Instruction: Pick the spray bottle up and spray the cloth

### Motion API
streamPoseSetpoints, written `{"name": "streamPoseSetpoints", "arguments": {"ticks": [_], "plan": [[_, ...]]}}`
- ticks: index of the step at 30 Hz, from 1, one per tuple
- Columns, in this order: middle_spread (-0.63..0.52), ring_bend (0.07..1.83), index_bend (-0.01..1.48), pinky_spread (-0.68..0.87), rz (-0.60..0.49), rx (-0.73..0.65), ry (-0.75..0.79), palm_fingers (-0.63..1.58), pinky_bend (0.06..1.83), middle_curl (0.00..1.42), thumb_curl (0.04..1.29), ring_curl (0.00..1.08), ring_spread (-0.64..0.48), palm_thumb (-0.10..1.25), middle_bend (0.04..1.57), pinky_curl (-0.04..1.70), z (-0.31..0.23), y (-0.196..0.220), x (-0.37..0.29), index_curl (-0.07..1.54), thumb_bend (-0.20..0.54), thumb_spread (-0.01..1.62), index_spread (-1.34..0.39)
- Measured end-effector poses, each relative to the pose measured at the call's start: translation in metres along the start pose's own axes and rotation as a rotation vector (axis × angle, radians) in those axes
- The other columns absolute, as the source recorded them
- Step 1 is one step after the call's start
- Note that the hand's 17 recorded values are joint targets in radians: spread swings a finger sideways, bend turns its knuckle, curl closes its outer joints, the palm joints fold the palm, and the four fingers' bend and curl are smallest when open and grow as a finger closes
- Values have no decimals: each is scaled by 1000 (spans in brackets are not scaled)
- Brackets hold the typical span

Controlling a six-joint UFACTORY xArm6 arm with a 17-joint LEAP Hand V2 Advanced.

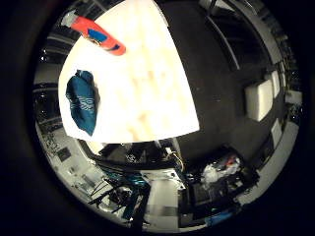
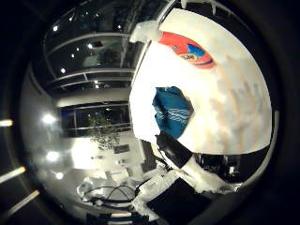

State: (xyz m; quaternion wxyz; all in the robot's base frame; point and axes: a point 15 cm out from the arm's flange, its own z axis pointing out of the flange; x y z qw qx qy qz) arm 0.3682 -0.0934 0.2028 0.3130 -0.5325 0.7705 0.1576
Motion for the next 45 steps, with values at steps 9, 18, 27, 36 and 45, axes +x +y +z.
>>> {"name": "streamPoseSetpoints", "arguments": {"ticks": [9, 18, 27, 36, 45], "plan": [[207, 349, 138, 359, 69, 29, -112, -18, 419, 347, 299, 268, 232, 512, 203, 319, 26, -13, 25, 230, -26, 1033, -163], [207, 343, 138, 342, 77, 10, -169, -18, 398, 341, 296, 266, 234, 507, 201, 317, 57, -24, 38, 221, -26, 1034, -168], [207, 342, 138, 338, 50, 18, -209, -16, 381, 338, 300, 266, 221, 505, 201, 318, 86, -61, 36, 220, -25, 1024, -168], [205, 337, 139, 326, 18, 20, -232, -11, 369, 342, 300, 264, 218, 509, 219, 322, 108, -87, 22, 221, -25, 1022, -168], [203, 335, 144, 326, -8, 26, -272, 3, 366, 348, 300, 265, 217, 512, 246, 322, 126, -98, -1, 227, -25, 1030, -167]]}}
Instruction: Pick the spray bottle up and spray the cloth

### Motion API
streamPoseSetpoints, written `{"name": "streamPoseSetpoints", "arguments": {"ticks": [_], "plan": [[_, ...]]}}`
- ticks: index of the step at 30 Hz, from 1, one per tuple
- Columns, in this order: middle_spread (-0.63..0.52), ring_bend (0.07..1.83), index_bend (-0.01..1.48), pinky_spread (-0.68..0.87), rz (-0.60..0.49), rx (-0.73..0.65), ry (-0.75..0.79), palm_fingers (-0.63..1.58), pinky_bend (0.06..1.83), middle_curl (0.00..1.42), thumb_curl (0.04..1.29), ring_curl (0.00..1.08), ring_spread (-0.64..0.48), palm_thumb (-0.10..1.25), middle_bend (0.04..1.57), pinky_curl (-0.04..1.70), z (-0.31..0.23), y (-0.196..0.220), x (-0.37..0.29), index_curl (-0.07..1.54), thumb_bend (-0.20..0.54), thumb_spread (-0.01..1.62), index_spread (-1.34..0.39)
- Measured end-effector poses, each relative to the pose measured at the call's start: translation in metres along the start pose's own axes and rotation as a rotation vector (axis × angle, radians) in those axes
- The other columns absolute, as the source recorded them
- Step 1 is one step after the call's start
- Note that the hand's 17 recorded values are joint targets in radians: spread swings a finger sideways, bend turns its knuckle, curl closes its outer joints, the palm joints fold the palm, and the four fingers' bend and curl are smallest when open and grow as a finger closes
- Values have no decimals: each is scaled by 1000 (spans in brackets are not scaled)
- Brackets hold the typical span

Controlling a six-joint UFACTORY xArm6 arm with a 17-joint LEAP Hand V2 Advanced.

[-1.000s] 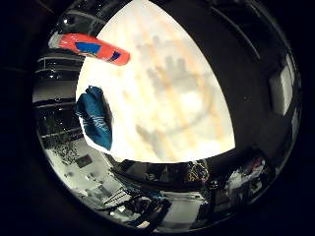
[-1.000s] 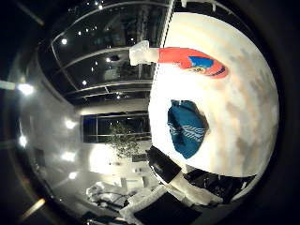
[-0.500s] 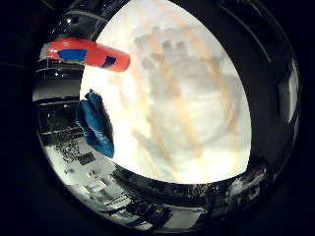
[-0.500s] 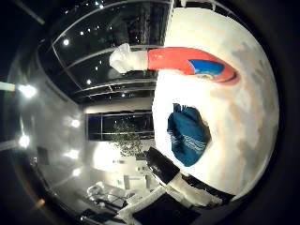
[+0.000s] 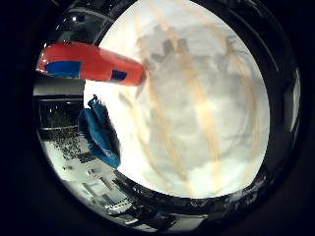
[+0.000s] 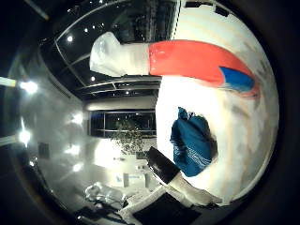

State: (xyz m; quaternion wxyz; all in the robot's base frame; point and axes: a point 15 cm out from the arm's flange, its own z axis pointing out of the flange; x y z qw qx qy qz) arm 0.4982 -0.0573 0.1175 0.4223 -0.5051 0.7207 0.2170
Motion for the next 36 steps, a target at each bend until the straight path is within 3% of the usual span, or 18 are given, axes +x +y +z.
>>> {"name": "streamPoseSetpoints", "arguments": {"ticks": [10, 16, 23, 26, 27, 30, 32, 36], "plan": [[205, 362, 152, 315, 10, 30, -47, 46, 361, 342, 305, 268, 205, 538, 241, 321, 21, -25, -2, 245, -23, 1031, -140], [173, 443, 146, 289, 28, 65, -108, 188, 350, 357, 315, 283, 190, 594, 288, 314, 37, -36, -6, 251, -19, 1026, -100], [54, 745, 174, 180, 60, 36, -235, 635, 459, 406, 336, 350, 44, 700, 432, 309, 71, -37, -30, 262, -13, 1006, -143], [-8, 881, 192, 49, 67, 14, -274, 856, 578, 447, 347, 394, -56, 749, 512, 315, 87, -38, -37, 292, -16, 990, -200], [-33, 907, 194, -37, 67, 1, -288, 1023, 663, 465, 352, 399, -87, 767, 557, 325, 91, -37, -39, 298, -16, 984, -226], [-71, 987, 334, -263, 51, -24, -321, 1247, 779, 536, 375, 448, -142, 832, 707, 366, 101, -39, -50, 397, -13, 970, -270], [-72, 1021, 512, -339, 49, -32, -329, 1347, 878, 580, 395, 465, -148, 882, 842, 404, 106, -39, -52, 486, -12, 954, -272], [-63, 1164, 743, -324, 41, -42, -339, 1378, 1033, 616, 444, 509, -145, 962, 993, 482, 112, -39, -56, 599, -9, 928, -243]]}}
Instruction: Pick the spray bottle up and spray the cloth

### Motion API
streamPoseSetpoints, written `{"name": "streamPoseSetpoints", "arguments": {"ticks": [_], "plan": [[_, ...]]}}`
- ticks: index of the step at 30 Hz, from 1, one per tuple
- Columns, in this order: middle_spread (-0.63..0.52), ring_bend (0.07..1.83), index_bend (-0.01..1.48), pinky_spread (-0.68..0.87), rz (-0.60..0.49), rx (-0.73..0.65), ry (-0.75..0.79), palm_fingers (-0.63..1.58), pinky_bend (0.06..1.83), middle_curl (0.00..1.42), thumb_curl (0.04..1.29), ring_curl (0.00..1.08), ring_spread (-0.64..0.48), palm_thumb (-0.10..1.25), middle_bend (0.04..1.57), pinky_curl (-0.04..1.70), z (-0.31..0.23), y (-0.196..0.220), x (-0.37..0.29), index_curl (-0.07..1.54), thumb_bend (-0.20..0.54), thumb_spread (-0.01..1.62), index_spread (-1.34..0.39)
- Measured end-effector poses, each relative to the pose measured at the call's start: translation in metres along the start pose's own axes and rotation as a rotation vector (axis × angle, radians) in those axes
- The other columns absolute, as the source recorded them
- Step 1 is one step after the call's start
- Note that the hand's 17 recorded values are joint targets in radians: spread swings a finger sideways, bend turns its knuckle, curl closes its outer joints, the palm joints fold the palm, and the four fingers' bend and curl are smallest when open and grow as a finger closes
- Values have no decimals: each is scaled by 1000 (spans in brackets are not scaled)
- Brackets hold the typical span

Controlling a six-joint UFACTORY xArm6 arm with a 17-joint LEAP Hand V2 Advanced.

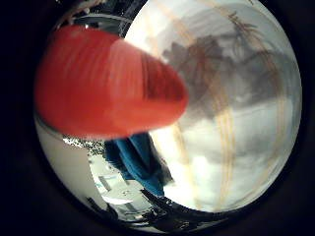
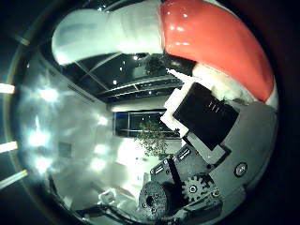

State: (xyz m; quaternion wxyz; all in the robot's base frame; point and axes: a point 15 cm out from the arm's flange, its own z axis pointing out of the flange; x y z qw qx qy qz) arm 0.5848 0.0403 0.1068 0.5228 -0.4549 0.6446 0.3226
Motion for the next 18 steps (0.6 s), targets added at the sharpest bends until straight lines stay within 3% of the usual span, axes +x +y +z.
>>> {"name": "streamPoseSetpoints", "arguments": {"ticks": [3, 7, 18], "plan": [[-57, 1274, 934, -269, -23, -14, -27, 1332, 1151, 638, 488, 542, -145, 1019, 1118, 561, 5, -6, -12, 673, -9, 936, -203], [-56, 1377, 1075, -211, -31, -19, -38, 1246, 1253, 658, 551, 579, -150, 1070, 1244, 665, 6, -7, -18, 710, -11, 953, -180], [-59, 1469, 1166, -151, -83, -149, -24, 1182, 1226, 630, 683, 601, -156, 1081, 1341, 914, -2, 11, -58, 707, -14, 936, -169]]}}
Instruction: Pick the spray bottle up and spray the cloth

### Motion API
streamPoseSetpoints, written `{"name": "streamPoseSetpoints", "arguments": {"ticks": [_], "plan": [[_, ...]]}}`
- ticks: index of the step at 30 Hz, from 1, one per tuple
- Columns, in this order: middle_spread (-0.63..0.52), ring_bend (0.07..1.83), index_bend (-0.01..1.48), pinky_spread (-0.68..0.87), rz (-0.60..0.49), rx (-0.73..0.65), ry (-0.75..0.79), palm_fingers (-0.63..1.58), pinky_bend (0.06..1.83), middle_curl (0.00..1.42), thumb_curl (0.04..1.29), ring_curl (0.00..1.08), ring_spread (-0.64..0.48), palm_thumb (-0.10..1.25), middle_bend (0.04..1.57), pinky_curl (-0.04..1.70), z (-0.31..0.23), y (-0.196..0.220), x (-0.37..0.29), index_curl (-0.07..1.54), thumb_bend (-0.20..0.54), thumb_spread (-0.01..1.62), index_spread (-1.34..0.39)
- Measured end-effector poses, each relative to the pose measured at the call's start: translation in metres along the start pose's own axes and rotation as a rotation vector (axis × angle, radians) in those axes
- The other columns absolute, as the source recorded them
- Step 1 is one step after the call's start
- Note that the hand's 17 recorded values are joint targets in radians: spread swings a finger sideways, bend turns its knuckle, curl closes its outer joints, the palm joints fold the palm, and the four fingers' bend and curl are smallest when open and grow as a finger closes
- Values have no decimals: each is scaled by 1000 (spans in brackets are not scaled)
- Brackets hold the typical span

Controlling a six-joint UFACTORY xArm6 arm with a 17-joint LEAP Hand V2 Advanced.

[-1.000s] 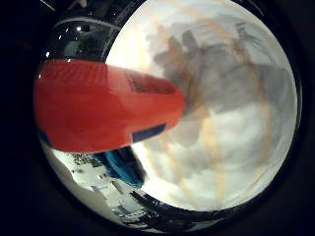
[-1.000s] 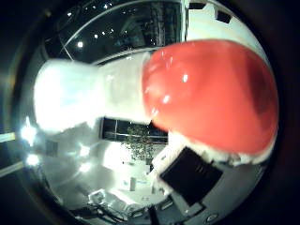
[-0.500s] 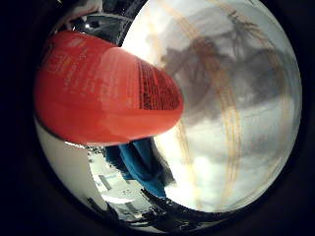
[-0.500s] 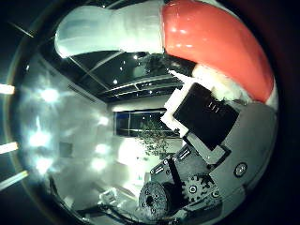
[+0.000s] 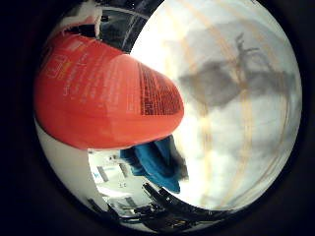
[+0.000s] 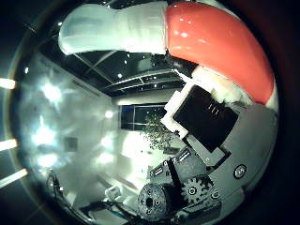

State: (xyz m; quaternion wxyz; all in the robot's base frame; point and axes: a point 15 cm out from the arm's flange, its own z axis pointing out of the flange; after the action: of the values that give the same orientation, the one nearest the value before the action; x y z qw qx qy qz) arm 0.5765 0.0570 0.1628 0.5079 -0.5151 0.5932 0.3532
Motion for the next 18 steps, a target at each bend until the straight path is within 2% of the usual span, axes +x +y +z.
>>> {"name": "streamPoseSetpoints", "arguments": {"ticks": [4, 10, 14, 18], "plan": [[-59, 1479, 1170, -144, -52, -80, 99, 1178, 1189, 619, 714, 600, -156, 1075, 1352, 1000, -16, 2, -14, 704, -13, 930, -169], [-62, 1484, 1171, -139, -68, -237, 293, 1181, 1129, 606, 752, 595, -155, 1073, 1361, 1108, -42, 13, -32, 698, -13, 931, -169], [-68, 1484, 1174, -139, -119, -387, 391, 1184, 1097, 601, 763, 592, -155, 1064, 1368, 1163, -37, 23, -61, 699, -14, 938, -170], [-69, 1483, 1173, -141, -145, -476, 471, 1187, 1072, 596, 773, 589, -155, 1056, 1370, 1207, -27, 34, -86, 699, -13, 943, -173]]}}
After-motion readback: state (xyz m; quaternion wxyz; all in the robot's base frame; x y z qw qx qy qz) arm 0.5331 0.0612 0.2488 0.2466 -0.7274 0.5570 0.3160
